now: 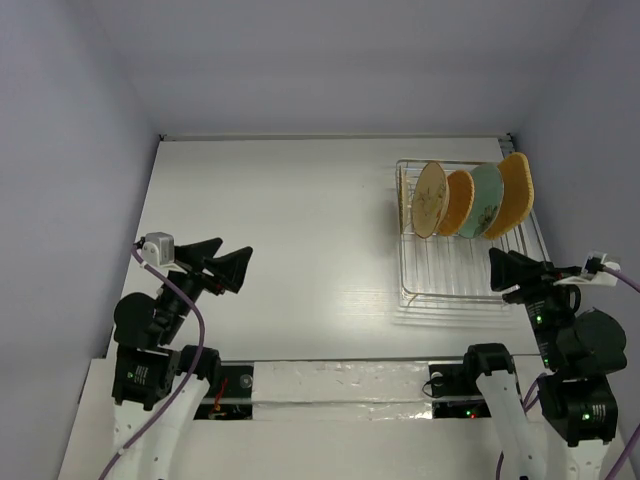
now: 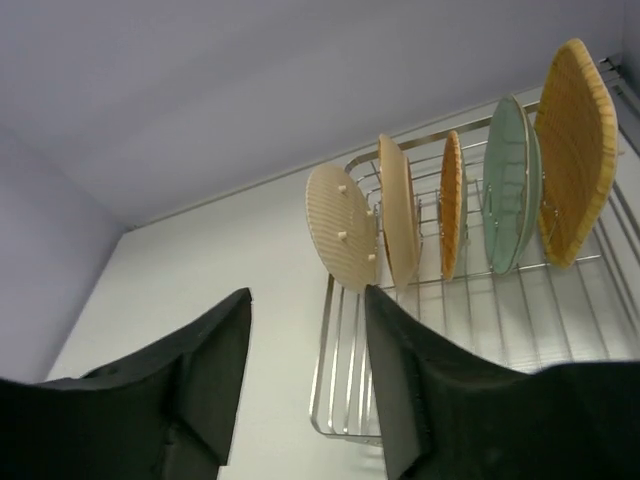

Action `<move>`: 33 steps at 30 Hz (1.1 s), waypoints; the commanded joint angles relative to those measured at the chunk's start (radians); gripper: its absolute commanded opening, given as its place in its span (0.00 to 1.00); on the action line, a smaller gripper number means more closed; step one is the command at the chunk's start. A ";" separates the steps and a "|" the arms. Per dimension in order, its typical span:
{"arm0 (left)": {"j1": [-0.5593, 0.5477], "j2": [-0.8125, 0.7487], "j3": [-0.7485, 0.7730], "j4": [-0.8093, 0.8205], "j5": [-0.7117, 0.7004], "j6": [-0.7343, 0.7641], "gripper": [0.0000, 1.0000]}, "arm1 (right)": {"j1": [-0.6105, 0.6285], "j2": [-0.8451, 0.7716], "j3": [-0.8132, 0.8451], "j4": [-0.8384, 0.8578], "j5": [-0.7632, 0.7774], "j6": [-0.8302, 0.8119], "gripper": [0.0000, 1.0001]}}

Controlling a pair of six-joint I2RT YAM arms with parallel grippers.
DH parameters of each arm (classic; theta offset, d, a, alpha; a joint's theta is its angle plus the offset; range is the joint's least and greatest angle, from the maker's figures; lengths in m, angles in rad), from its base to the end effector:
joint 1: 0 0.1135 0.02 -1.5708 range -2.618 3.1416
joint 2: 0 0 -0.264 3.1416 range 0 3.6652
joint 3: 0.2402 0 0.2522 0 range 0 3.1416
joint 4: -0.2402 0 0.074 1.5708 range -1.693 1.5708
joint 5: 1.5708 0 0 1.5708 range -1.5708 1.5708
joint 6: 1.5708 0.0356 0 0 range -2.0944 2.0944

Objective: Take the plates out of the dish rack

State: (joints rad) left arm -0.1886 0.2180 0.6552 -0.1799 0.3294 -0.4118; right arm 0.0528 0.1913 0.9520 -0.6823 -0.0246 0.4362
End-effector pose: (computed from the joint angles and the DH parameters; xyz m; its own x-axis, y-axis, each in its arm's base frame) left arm 0.0596 -0.0231 0.3561 0.0351 -0.3923 -0.9192 0.5442 0.7789 -0.3116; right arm 0.0061 0.0012 0.3846 0.0383 0.4250 -0.9044 -0.1031 0.9019 0.4195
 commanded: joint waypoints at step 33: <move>-0.003 0.047 -0.014 0.034 -0.043 -0.008 0.29 | 0.067 0.643 0.016 0.325 0.098 -0.008 0.48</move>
State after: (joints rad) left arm -0.1886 0.2539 0.6472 -0.1844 0.2836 -0.4164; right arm 0.0872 0.7635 0.8948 -0.4522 -0.0269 0.4572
